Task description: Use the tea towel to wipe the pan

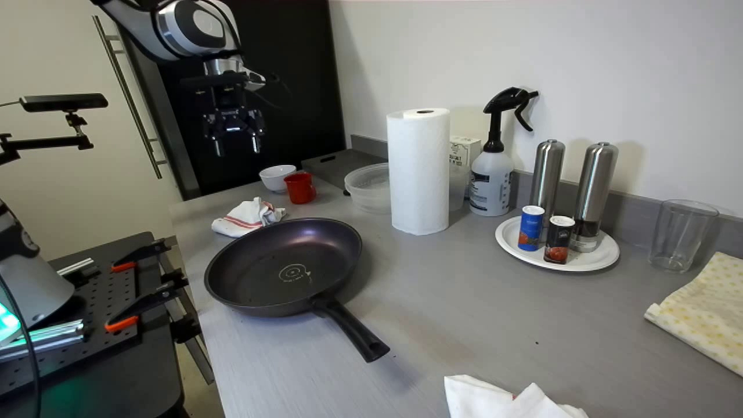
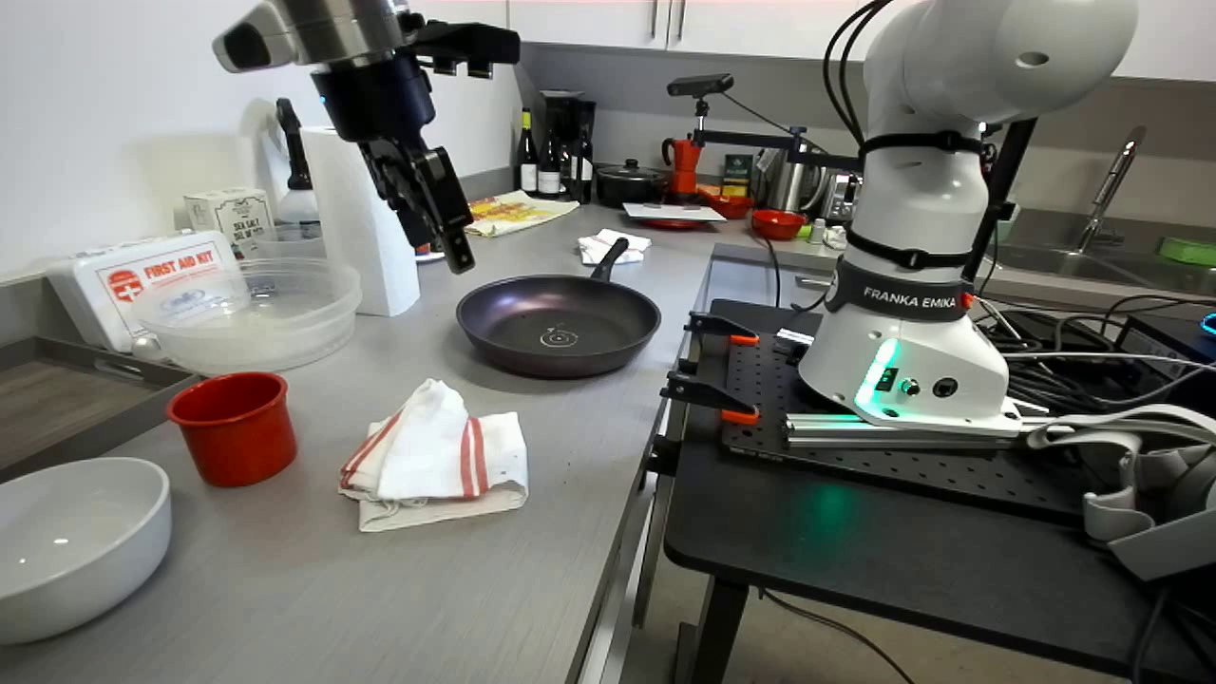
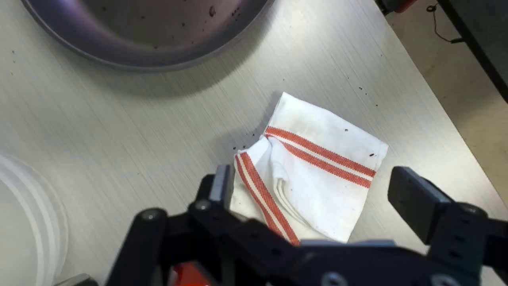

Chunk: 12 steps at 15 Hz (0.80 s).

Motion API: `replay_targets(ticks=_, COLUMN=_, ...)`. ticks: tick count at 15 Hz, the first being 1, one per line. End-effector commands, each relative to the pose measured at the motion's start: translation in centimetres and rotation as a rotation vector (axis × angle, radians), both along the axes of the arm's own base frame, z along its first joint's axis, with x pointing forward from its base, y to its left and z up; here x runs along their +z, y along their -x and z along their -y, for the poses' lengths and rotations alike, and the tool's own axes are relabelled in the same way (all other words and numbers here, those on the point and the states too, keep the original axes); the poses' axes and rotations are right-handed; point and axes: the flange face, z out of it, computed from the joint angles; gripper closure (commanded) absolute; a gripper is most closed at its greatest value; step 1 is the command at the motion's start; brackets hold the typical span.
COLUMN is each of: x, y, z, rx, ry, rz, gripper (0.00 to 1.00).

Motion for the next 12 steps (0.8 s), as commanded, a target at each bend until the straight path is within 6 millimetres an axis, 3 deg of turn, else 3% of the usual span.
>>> replay_targets(ticks=1, x=-1.8, y=-1.7, z=-1.2, rx=0.137, ry=-0.043, rz=-0.025, gripper=0.0)
replay_targets(ticks=12, x=-9.3, y=-2.4, z=-1.0, rx=0.385, ry=-0.055, rz=-0.143, gripper=0.0)
